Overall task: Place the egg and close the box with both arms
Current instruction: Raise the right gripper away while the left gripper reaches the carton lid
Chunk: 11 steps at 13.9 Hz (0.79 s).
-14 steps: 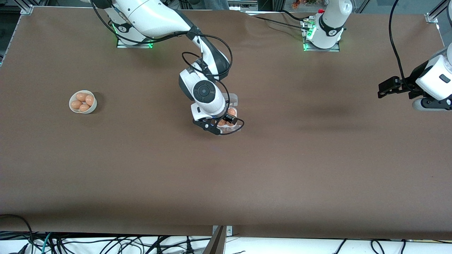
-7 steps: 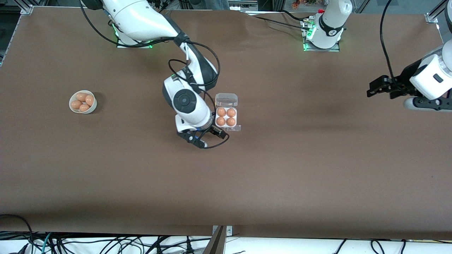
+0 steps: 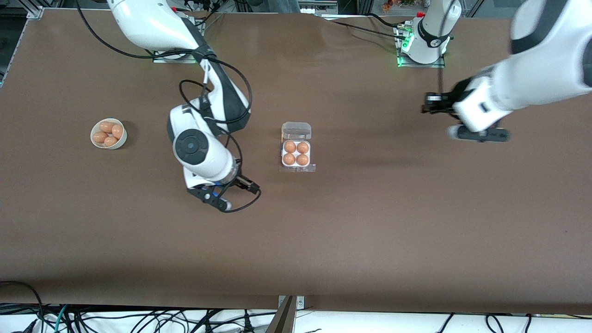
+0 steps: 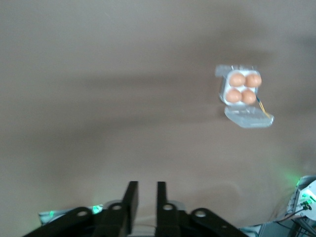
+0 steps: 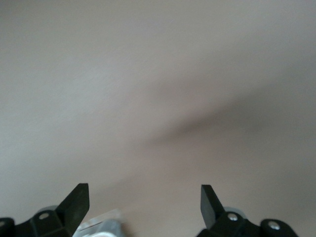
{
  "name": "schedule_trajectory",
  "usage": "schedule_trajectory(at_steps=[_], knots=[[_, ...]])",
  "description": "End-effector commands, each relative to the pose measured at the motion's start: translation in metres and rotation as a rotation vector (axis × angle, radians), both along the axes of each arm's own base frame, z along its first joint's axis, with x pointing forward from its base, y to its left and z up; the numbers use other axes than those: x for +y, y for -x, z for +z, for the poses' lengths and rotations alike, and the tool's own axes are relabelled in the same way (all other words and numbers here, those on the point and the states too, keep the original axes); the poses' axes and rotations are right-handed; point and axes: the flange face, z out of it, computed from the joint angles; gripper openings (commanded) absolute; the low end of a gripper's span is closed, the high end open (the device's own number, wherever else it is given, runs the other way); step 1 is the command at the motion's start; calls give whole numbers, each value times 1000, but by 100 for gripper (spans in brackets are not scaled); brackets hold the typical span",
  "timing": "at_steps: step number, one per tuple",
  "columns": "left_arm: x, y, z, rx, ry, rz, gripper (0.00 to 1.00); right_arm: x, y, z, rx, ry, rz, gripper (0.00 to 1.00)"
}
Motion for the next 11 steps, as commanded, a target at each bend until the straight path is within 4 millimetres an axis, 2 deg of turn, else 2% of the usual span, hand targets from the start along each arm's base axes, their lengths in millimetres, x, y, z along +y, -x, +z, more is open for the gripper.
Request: schedule_trajectory(at_steps=[1, 2, 3, 4, 7, 9, 11], knots=[[-67, 6, -40, 107, 13, -16, 5, -54, -6, 32, 16, 6, 82, 100], [-94, 8, -54, 147, 33, -17, 3, -80, -8, 37, 26, 4, 111, 100], [-118, 6, -69, 173, 30, -25, 2, -112, -9, 55, 26, -1, 132, 100], [-136, 4, -81, 190, 23, -26, 2, -156, -10, 68, 40, -2, 137, 100], [-189, 11, -133, 249, 14, -9, 2, -242, 1, 121, -7, 68, 362, 100], [-225, 24, -170, 255, -7, -3, 3, -277, 22, 166, -67, 63, 347, 100], [-251, 38, -205, 275, -37, 5, 3, -289, 58, 213, -126, 72, 339, 100]])
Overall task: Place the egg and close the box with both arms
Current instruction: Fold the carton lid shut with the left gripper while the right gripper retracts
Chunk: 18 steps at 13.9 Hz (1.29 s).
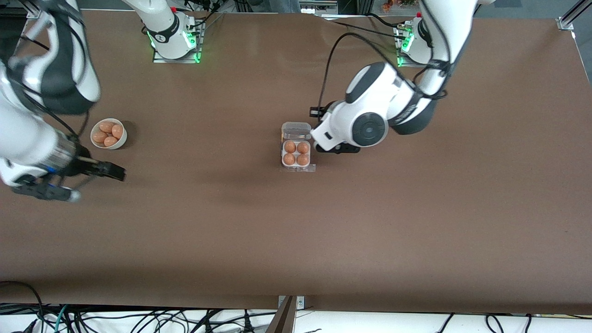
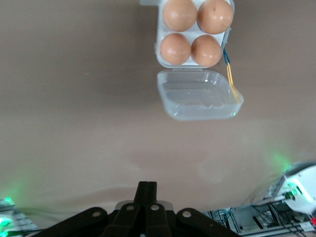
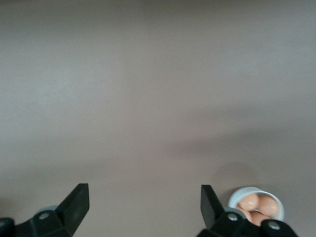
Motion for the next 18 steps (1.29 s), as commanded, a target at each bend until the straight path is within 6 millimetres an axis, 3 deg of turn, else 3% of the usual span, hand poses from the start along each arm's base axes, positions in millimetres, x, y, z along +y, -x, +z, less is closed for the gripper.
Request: schedule_trajectory(at_steps=[1, 4, 6, 9, 14, 18], knots=[[-37, 15, -36, 42, -30, 5, 3, -1, 74, 65, -61, 3, 29, 100], [-52, 31, -59, 71, -65, -16, 3, -18, 104, 98, 2, 3, 11, 100], [-59, 39, -67, 79, -73, -30, 5, -23, 107, 114, 11, 3, -2, 100], [-62, 39, -77, 67, -74, -26, 5, -37, 102, 111, -8, -1, 1, 100], [-71, 40, -101, 46, -88, 5, 5, -30, 98, 107, -17, 1, 56, 100], [-54, 9, -91, -13, -79, 63, 5, -24, 90, 96, -4, 4, 66, 100]])
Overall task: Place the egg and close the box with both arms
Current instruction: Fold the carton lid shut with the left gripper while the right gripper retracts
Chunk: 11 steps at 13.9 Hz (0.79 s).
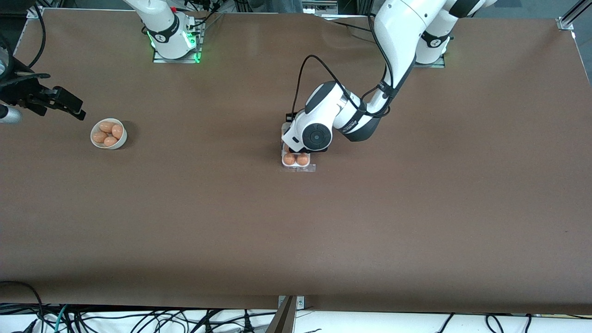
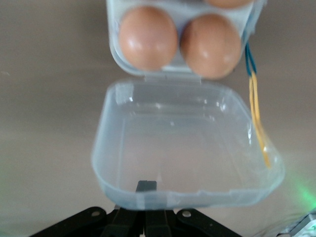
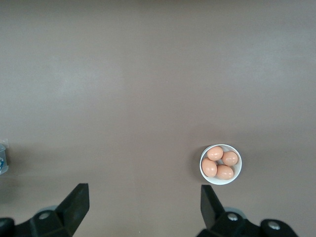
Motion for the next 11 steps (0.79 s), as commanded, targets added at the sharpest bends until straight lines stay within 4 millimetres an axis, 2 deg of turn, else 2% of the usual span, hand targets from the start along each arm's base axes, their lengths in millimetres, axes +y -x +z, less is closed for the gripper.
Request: schedule_trajectory(at_steps=[1, 3, 5, 7, 8, 9, 10, 11], knots=[[8, -32, 21, -60, 8, 49, 5, 1, -3, 1, -9, 10, 17, 100], [18, -62, 42, -136, 27, 92, 5, -1, -4, 0, -6, 9, 14, 100], [21, -76, 57, -186, 56, 120, 5, -1, -3, 0, -3, 6, 14, 100], [32, -90, 72, -206, 67, 141, 15, 0, -4, 0, -9, 6, 15, 100], [44, -99, 81, -222, 65, 160, 27, 1, -4, 0, -9, 7, 17, 100], [65, -113, 92, -258, 35, 173, 43, 2, -4, 1, -10, 7, 14, 100], [84, -122, 110, -315, -18, 150, 63, 2, -4, 1, -10, 7, 15, 100], [96, -128, 146, -395, -61, 114, 76, 2, -4, 1, -9, 6, 15, 100]])
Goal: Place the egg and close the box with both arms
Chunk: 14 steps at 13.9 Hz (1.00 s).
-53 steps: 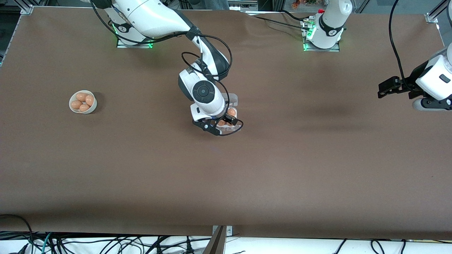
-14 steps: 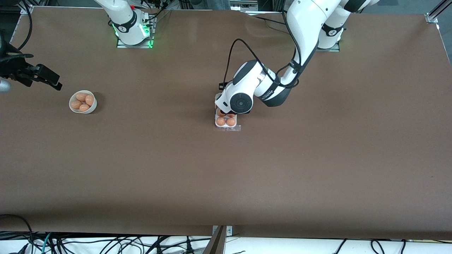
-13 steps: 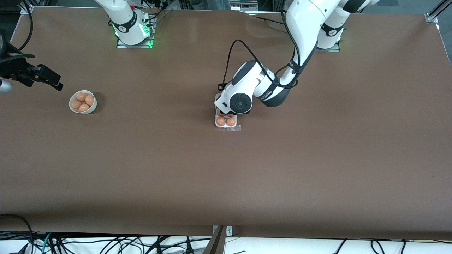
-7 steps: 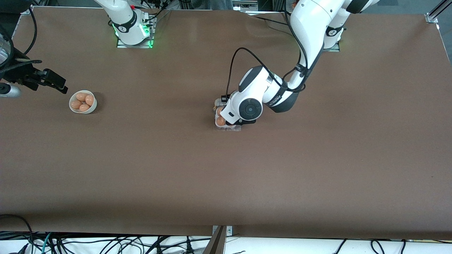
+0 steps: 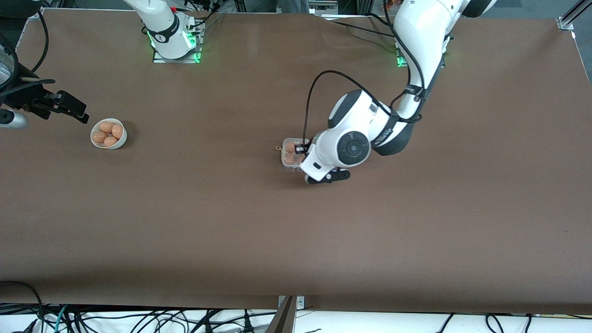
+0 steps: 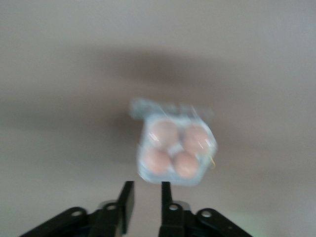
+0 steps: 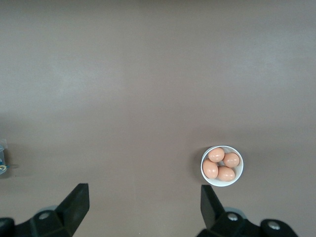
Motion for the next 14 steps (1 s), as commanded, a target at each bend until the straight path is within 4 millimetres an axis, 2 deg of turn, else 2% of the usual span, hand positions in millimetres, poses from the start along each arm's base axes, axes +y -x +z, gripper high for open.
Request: schedule_trajectory(at_steps=[1, 2, 4, 6, 8, 11, 12, 13, 14], knots=[[42, -16, 89, -151, -123, -53, 89, 1, 0, 6, -11, 4, 12, 100], [63, -20, 106, -165, -184, -101, 94, 1, 0, 6, -13, 2, 12, 100], [114, -30, 129, -159, -255, -155, 96, 2, 0, 6, -11, 2, 15, 100], [166, -45, 158, -193, -251, -135, 98, 1, 0, 6, -11, 1, 15, 100], [208, -54, 175, -211, -245, -90, 99, 2, 0, 6, -11, -1, 15, 100], [246, -63, 184, -219, -252, -51, 100, 2, 0, 6, -11, -1, 15, 100], [264, -65, 190, -227, -250, -47, 100, 2, 0, 6, -11, -1, 15, 100], [289, -62, 215, -263, -248, -50, 100, 2, -1, 5, -10, -1, 15, 100], [311, -62, 224, -276, -259, -73, 100, 2, -1, 5, -10, -1, 15, 100]])
